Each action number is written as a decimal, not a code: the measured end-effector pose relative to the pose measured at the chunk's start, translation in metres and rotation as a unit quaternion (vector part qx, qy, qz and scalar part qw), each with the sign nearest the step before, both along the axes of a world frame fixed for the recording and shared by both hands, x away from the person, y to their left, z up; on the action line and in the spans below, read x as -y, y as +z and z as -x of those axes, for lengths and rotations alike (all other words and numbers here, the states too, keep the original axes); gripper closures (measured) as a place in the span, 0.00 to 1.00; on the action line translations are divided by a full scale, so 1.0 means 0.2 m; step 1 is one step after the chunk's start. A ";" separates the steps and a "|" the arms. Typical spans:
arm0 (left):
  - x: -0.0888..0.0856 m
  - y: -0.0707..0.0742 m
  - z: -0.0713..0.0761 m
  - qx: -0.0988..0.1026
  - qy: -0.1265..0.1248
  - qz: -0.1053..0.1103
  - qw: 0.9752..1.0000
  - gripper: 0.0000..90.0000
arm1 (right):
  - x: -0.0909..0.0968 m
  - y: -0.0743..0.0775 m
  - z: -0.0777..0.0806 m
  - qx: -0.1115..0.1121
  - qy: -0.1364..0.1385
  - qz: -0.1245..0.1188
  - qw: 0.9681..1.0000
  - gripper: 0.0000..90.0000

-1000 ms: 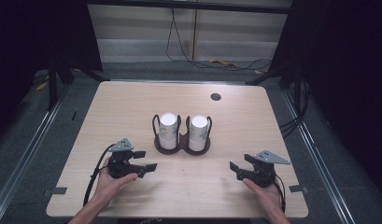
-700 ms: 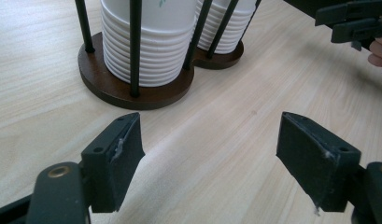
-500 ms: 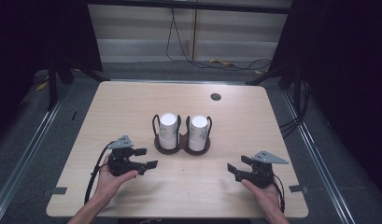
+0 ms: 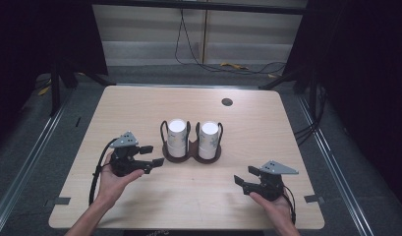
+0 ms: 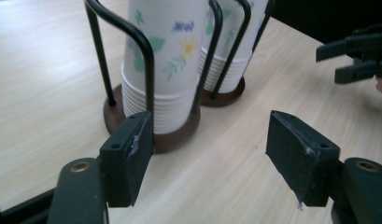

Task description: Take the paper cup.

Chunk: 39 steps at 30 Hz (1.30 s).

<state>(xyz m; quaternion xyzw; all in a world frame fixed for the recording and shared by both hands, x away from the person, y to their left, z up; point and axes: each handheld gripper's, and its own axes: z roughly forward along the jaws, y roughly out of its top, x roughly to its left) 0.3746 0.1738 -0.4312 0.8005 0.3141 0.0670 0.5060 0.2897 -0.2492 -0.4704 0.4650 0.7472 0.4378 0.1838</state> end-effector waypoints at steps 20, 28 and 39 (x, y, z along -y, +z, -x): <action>0.09 0.17 -0.14 0.026 -0.002 0.021 0.999 0.42 | -0.04 0.00 0.01 -0.004 0.030 0.001 1.000 0.35; 0.15 0.22 -0.20 0.033 -0.009 0.005 0.999 0.39 | -0.04 0.00 0.01 -0.004 0.034 0.004 0.999 0.35; 0.24 0.26 -0.35 0.016 -0.002 -0.019 1.000 0.30 | -0.04 0.00 0.01 -0.006 0.033 0.001 0.999 0.35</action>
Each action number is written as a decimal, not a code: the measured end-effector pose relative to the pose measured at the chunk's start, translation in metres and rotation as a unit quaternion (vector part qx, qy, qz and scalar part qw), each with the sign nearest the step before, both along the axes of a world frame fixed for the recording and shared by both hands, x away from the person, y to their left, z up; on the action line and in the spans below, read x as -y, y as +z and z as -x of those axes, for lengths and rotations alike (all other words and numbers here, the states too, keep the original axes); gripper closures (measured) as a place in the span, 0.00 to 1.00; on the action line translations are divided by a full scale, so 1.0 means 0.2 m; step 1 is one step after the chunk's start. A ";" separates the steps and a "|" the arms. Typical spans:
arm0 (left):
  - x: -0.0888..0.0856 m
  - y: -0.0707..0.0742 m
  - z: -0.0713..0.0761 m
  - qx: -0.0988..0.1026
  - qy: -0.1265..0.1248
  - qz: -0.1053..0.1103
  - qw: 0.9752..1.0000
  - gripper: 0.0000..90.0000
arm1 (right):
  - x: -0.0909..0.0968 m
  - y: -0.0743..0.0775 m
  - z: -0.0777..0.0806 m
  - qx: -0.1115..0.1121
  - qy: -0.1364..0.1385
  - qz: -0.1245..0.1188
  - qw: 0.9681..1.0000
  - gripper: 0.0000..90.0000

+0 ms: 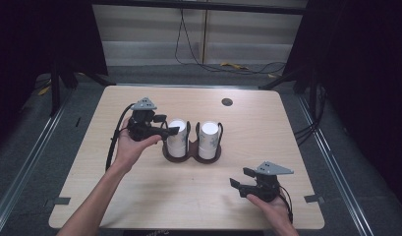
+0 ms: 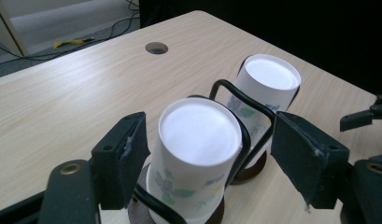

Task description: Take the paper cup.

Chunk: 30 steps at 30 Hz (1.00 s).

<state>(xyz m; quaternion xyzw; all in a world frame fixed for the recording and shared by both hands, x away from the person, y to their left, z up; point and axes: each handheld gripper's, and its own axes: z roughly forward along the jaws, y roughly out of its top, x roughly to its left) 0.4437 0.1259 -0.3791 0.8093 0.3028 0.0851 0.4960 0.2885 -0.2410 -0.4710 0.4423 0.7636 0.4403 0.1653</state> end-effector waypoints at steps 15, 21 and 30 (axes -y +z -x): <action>0.07 -0.04 -0.08 -0.013 -0.019 -0.033 0.999 0.36 | 0.00 0.00 0.00 -0.002 0.002 0.002 1.000 0.35; 0.10 -0.06 -0.09 -0.017 -0.019 -0.049 0.998 0.34 | 0.00 0.00 0.00 -0.005 0.001 0.001 1.000 0.35; 0.12 -0.08 -0.10 -0.023 -0.022 -0.069 0.997 0.36 | 0.00 0.00 0.00 -0.004 0.003 0.002 1.000 0.35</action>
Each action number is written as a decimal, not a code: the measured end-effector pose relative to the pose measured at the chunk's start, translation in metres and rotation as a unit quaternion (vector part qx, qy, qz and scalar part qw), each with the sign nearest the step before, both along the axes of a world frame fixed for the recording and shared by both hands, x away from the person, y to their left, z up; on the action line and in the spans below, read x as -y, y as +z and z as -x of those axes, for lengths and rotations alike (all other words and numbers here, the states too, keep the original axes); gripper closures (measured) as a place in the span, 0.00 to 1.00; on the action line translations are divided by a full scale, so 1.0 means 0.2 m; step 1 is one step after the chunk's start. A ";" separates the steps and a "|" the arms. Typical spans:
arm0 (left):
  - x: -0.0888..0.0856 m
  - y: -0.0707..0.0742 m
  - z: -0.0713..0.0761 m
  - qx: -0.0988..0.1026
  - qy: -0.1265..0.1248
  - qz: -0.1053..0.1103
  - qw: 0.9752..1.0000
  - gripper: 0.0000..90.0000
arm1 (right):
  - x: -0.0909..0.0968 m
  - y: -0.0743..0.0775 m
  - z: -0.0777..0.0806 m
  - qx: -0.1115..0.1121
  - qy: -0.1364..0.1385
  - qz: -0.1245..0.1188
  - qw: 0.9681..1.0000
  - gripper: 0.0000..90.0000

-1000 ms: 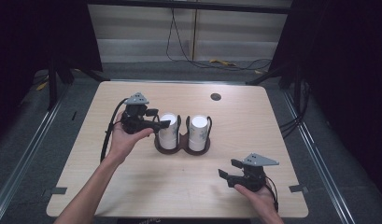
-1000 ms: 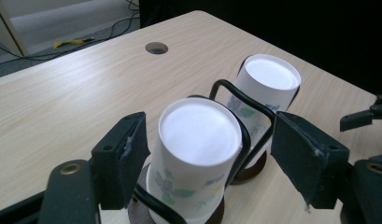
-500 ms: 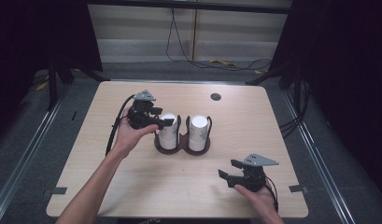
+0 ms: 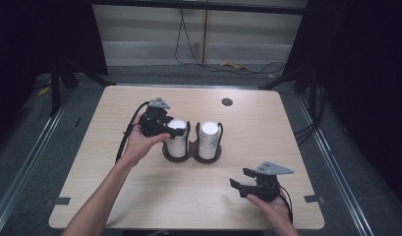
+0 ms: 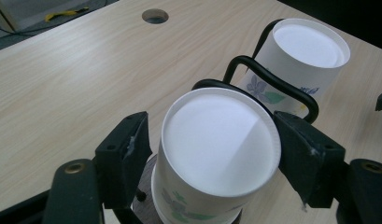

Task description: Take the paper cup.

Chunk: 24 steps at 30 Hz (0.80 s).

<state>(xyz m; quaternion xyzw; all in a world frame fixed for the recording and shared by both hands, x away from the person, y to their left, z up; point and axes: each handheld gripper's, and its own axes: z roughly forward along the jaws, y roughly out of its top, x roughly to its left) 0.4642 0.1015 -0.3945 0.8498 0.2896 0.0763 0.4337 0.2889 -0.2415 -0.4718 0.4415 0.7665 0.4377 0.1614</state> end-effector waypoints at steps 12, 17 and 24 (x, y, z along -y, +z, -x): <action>0.05 -0.01 -0.01 -0.007 0.000 -0.022 1.000 0.37 | 0.00 0.00 0.00 0.000 0.002 -0.003 1.000 0.35; 0.06 -0.01 -0.02 -0.005 0.006 -0.031 1.000 0.33 | -0.01 0.00 0.00 -0.002 0.001 0.002 1.000 0.35; 0.06 -0.01 -0.01 0.000 0.006 -0.034 0.999 0.38 | -0.01 0.00 0.00 -0.002 0.001 0.003 1.000 0.35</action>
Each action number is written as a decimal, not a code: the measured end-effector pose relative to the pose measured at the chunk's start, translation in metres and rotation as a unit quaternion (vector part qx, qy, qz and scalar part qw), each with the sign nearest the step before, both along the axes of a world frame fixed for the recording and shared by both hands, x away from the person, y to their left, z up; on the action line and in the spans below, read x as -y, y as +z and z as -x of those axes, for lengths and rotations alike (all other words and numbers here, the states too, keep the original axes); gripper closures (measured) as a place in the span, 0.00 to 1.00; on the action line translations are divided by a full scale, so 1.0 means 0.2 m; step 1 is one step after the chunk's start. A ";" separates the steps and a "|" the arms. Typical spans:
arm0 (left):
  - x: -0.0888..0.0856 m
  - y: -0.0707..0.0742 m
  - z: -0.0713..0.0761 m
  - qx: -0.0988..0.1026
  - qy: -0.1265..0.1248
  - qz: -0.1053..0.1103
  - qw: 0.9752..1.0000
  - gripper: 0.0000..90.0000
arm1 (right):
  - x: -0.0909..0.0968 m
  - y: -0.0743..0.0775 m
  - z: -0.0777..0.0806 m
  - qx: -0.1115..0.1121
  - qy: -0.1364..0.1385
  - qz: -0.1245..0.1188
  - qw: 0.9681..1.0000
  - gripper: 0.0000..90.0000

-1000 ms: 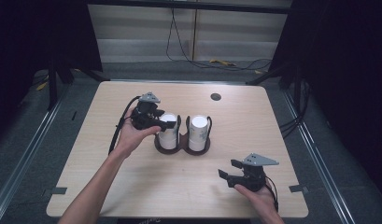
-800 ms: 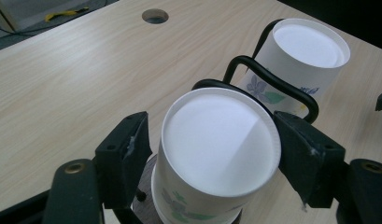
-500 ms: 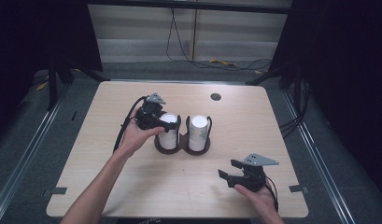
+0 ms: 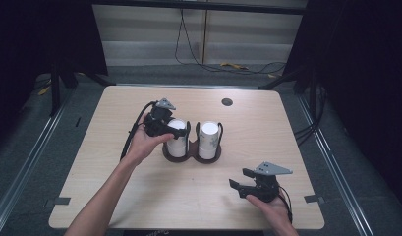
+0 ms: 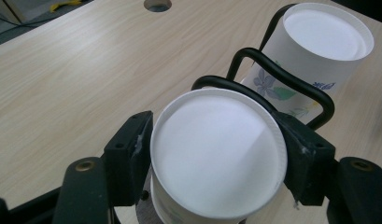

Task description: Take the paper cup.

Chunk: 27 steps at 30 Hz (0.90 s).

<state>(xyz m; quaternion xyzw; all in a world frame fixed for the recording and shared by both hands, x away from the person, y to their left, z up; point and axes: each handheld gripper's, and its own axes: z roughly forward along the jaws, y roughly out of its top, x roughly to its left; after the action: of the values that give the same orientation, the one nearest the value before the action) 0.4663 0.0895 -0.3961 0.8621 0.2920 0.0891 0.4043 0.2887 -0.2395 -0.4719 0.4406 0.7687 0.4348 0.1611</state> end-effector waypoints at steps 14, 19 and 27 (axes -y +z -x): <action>-0.02 0.02 0.01 0.008 -0.001 0.004 1.000 0.38 | 0.00 0.00 0.00 0.000 -0.003 -0.002 1.000 0.35; -0.02 0.04 0.01 0.012 -0.005 0.006 1.000 0.39 | 0.00 0.00 -0.01 -0.001 -0.005 -0.003 1.000 0.35; -0.03 0.05 0.01 0.012 -0.005 0.009 1.000 0.39 | 0.01 0.00 -0.01 0.000 -0.003 -0.002 1.000 0.35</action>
<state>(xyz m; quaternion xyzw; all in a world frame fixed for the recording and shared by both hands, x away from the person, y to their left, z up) 0.4639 0.0947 -0.3852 0.8587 0.2834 0.0946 0.4163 0.2899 -0.2406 -0.4722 0.4433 0.7664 0.4358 0.1617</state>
